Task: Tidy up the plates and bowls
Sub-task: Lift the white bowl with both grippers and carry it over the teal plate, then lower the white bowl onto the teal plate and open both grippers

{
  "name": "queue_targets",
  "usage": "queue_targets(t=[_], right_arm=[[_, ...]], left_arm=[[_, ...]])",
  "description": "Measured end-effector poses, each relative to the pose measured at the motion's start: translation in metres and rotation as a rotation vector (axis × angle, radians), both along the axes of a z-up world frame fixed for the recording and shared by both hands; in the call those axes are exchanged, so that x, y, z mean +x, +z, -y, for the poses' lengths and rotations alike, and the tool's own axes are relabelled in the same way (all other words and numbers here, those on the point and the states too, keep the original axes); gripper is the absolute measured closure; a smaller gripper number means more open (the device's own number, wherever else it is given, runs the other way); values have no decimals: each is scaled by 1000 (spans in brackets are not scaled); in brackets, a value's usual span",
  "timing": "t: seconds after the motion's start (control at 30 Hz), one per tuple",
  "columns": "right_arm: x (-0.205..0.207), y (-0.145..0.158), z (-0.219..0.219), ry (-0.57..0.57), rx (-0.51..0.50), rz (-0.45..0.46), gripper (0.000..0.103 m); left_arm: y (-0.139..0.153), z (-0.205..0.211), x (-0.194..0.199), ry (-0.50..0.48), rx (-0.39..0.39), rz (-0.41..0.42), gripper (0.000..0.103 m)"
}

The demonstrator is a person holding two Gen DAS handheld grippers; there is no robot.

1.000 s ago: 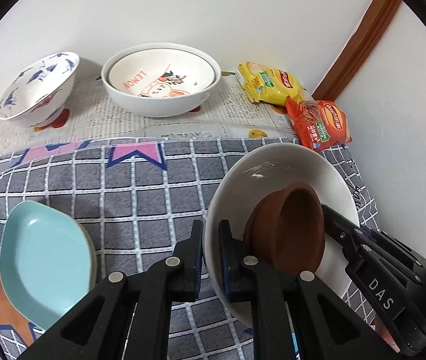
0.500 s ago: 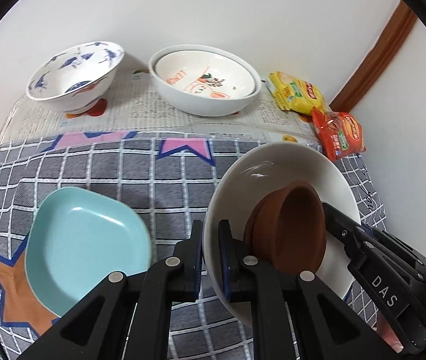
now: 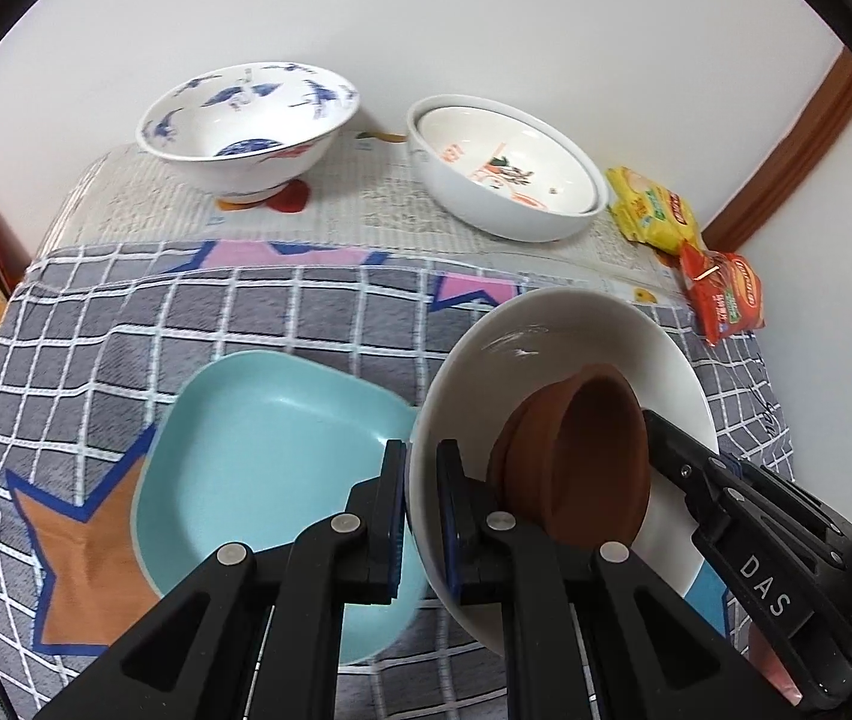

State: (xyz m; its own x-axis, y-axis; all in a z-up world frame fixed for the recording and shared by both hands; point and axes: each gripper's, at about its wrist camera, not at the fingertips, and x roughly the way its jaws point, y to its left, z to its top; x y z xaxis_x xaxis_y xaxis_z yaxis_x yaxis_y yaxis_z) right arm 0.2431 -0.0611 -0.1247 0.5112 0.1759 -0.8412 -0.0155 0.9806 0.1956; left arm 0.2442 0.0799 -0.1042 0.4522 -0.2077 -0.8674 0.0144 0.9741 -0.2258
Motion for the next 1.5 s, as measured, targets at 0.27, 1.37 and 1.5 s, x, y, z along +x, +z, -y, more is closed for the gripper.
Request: queue_targets(t=[0.27, 1.37, 1.5], right_arm=[[2, -5, -31, 41, 10, -9, 95], [16, -50, -95, 136, 5, -94, 95], [19, -57, -95, 141, 6, -106, 95]], left_arm=[[-1, -30, -6, 43, 3, -5, 93], [-47, -89, -4, 123, 6, -80, 93], [-52, -91, -1, 126, 3, -84, 93]])
